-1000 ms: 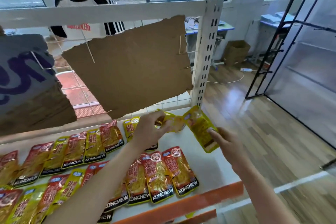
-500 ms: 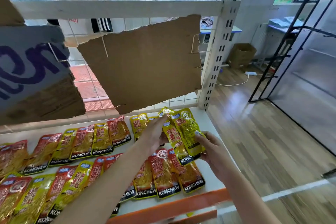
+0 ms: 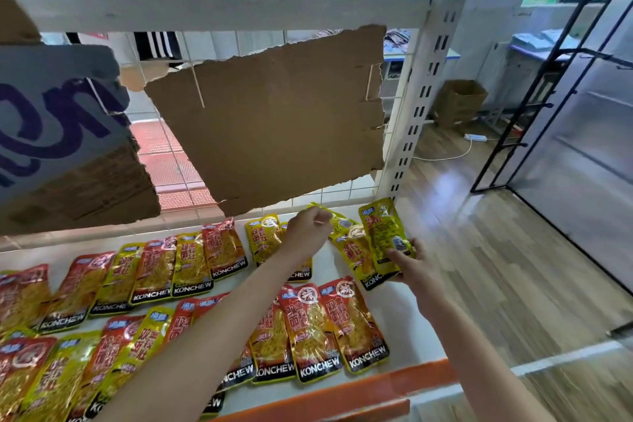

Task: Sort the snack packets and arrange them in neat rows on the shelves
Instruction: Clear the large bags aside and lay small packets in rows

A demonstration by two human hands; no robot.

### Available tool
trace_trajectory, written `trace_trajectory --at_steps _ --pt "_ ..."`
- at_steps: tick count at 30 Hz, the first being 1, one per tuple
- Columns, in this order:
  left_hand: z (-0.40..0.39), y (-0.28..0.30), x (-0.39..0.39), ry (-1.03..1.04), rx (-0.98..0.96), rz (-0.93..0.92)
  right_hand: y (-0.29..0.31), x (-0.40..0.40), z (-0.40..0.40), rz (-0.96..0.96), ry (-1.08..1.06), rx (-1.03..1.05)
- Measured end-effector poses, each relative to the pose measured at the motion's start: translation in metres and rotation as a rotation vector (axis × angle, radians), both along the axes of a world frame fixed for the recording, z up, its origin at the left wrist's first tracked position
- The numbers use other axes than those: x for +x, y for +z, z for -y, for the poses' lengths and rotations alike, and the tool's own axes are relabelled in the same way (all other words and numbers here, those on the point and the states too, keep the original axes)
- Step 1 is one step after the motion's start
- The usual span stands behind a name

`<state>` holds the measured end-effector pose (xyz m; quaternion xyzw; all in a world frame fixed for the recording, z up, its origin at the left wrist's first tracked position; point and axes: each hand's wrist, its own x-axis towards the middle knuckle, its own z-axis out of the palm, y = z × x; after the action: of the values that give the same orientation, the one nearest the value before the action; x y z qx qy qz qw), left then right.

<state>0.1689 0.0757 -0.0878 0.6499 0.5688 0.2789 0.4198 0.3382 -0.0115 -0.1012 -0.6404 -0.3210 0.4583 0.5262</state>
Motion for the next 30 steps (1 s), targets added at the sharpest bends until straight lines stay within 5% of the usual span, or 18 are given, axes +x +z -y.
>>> trace_trajectory --at_steps 3,6,8,12,17,23,27,30 --pt "0.001 0.005 0.014 -0.008 -0.145 0.043 0.006 0.006 -0.004 -0.028 -0.023 0.079" --pt "0.011 0.001 0.021 -0.056 -0.42 0.4 0.014 0.007 -0.001 -0.089 0.027 0.15" --pt "0.022 -0.006 0.021 -0.077 -0.417 0.482 0.01 0.01 0.003 0.002 0.02 0.11" --pt "0.043 -0.021 0.016 -0.099 -0.276 0.196 -0.006 0.025 0.025 0.669 -0.053 0.12" --pt "0.076 -0.036 0.016 -0.227 -0.26 0.004 -0.024 0.016 0.066 1.377 0.214 -0.039" --pt "0.095 -0.027 0.012 -0.287 0.1 -0.232 -0.025 0.007 0.091 1.469 0.395 -0.17" --pt "0.097 -0.024 0.01 -0.406 0.224 -0.443 -0.006 0.001 0.088 1.418 0.469 -0.238" --pt "0.094 -0.021 0.009 -0.421 0.243 -0.433 0.002 0.002 0.076 1.357 0.433 -0.233"
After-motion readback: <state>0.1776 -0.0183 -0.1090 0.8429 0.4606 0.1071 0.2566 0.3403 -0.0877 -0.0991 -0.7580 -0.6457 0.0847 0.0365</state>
